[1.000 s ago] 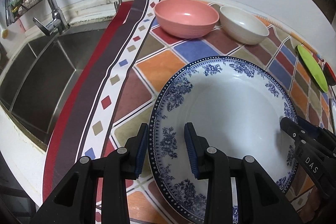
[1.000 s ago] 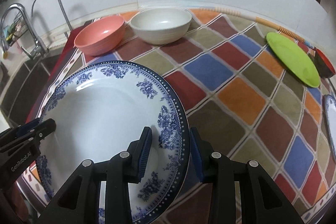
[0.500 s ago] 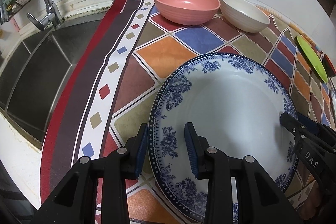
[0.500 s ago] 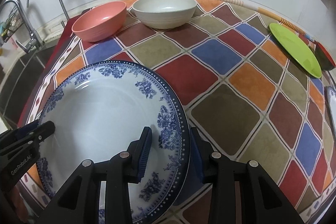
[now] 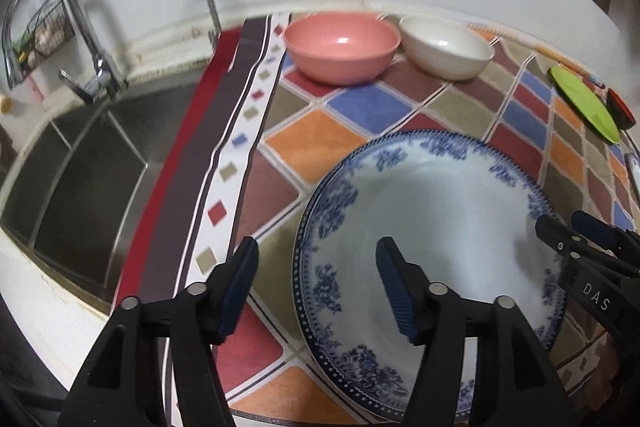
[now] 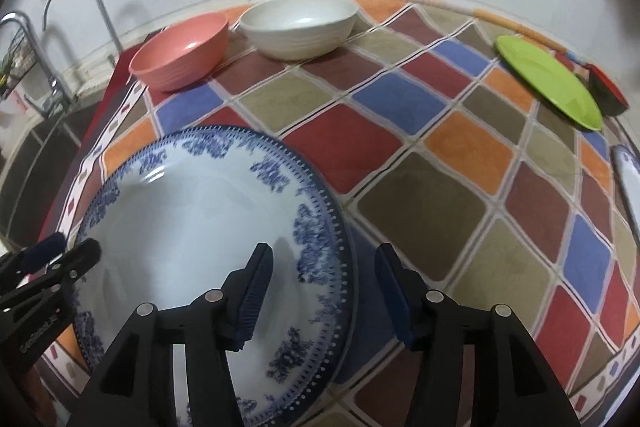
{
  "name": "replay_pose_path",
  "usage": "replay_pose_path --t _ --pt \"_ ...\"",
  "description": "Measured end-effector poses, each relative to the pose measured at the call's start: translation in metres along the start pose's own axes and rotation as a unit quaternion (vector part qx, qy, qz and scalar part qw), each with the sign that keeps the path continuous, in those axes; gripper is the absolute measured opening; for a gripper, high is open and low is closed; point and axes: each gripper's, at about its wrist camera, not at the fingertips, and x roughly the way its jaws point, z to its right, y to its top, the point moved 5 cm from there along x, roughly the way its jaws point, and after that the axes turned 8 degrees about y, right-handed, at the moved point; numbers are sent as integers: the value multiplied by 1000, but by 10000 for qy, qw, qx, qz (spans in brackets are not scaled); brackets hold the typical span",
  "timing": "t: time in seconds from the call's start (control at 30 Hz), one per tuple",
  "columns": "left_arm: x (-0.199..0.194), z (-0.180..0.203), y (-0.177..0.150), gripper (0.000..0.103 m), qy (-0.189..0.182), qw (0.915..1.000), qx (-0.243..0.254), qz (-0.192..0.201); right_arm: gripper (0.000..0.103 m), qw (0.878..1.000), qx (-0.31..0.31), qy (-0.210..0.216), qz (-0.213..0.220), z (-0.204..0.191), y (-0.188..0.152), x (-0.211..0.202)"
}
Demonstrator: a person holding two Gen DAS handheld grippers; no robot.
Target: Organize plates and bowls
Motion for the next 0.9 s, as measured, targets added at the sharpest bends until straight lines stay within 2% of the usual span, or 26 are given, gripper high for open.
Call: replay_pose_path --t 0.37,0.57,0.9 --pt "-48 40 46 79 -590 9956 266 683 69 9976 255 -232 605 26 18 -51" --pt "-62 77 69 80 -853 9910 414 943 77 9936 377 -465 960 58 34 -77" --pt "-86 157 109 81 -1120 9811 685 1421 79 9860 599 -855 1303 132 59 -103"
